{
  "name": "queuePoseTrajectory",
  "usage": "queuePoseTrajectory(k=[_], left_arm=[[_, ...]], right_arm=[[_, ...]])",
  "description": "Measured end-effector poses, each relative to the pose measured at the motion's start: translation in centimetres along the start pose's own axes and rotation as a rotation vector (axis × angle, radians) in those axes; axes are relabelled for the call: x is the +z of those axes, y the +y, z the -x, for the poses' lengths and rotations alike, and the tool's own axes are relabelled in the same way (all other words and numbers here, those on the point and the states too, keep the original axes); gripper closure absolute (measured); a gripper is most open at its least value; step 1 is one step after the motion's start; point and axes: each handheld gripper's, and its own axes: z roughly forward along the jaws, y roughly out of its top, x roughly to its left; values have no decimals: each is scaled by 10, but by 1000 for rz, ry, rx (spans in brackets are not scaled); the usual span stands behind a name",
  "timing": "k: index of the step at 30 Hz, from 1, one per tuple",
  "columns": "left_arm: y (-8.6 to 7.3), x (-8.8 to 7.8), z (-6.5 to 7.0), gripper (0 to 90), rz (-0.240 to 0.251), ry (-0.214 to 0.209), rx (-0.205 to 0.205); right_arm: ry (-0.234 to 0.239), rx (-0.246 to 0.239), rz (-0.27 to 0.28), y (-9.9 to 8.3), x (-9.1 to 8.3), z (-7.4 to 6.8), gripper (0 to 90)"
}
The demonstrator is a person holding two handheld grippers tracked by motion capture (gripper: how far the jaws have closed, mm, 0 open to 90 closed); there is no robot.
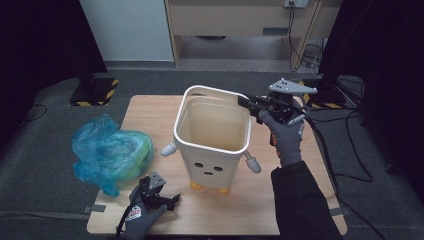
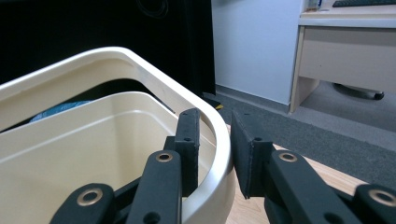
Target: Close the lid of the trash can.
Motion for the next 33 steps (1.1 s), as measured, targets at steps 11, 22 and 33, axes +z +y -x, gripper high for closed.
queuePoseTrajectory(k=[11, 22, 33], left_arm=[[0, 0, 0, 0, 0, 0, 1], [0, 0, 0, 0, -1, 1, 2], [0, 0, 0, 0, -1, 1, 2]], right_arm=[[-3, 7, -6, -1, 3, 0, 672], [-13, 7, -37, -2, 5, -1, 721], [-24, 0, -28, -2, 5, 0, 470]])
